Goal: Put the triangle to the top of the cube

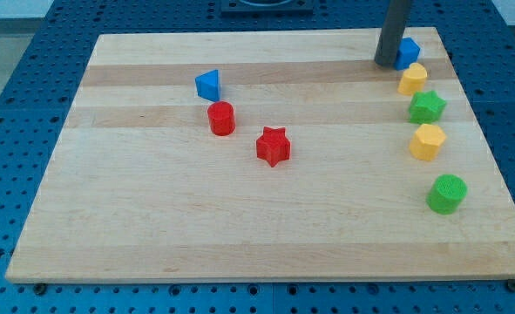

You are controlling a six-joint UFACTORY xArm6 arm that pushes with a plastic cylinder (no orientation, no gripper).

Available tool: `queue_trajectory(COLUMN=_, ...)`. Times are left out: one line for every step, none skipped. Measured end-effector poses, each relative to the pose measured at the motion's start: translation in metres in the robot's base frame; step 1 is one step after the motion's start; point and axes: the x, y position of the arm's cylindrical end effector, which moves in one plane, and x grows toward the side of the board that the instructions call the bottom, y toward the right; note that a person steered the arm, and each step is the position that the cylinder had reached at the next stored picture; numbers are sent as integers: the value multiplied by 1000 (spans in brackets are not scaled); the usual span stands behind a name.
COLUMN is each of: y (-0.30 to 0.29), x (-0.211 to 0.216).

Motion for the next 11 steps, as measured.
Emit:
queue_trajectory(y=-4, x=2)
queue_trajectory(y=-84, x=52)
queue_trajectory(y=-152, x=117)
queue_trajectory(y=-187, x=119)
queue_trajectory(y=-228, x=117)
queue_trajectory(y=-266, x=101)
queue_trajectory(y=-309, x=90)
queue_trajectory(y=-285, x=44)
queue_trajectory(y=-248, x=18)
queue_trajectory(y=-212, x=21)
queue_trajectory(y=-164, x=14)
